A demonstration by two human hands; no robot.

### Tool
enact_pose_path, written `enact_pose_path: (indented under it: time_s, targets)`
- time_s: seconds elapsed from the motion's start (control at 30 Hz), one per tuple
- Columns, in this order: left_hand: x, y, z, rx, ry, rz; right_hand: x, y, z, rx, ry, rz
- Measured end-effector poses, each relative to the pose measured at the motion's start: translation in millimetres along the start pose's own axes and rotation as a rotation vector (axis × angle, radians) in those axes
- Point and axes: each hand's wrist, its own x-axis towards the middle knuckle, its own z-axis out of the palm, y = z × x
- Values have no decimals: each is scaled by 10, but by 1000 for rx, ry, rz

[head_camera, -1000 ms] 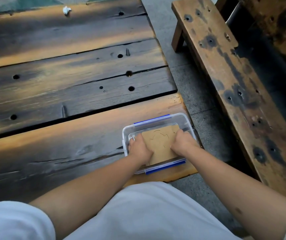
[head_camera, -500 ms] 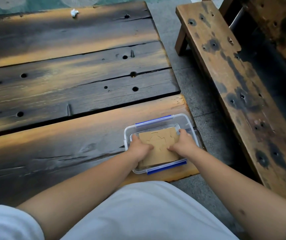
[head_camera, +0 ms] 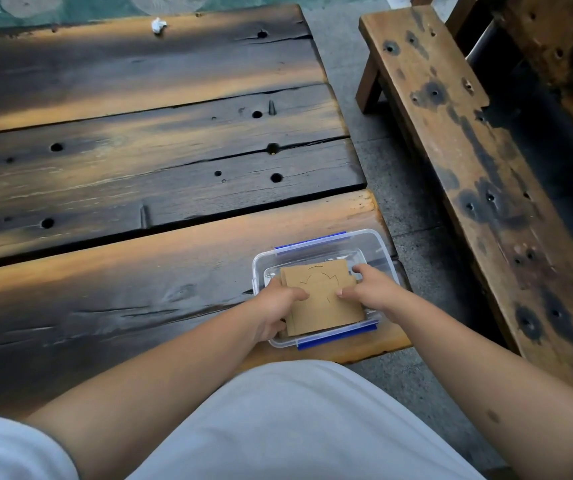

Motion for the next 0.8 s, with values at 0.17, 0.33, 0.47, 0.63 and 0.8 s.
enact_pose_path:
  time_s: [0.17,0.33,0.47,0.63,0.8]
  targets:
    - [2,-14,1,36,-83,12,-6,-49,33,-33,-32,-16]
    - [5,3,6,102,-53,23,-7,-42,56,-29,-26,-47]
    - [20,21,1,151,-29,21,-3,-22,57,-97,-26,-52]
    - [40,19,17,193,-24,23,-7,10,55,-123,-70,-43]
    - [11,57,30,206,-14,30,-13,17,51,-116,-77,-47]
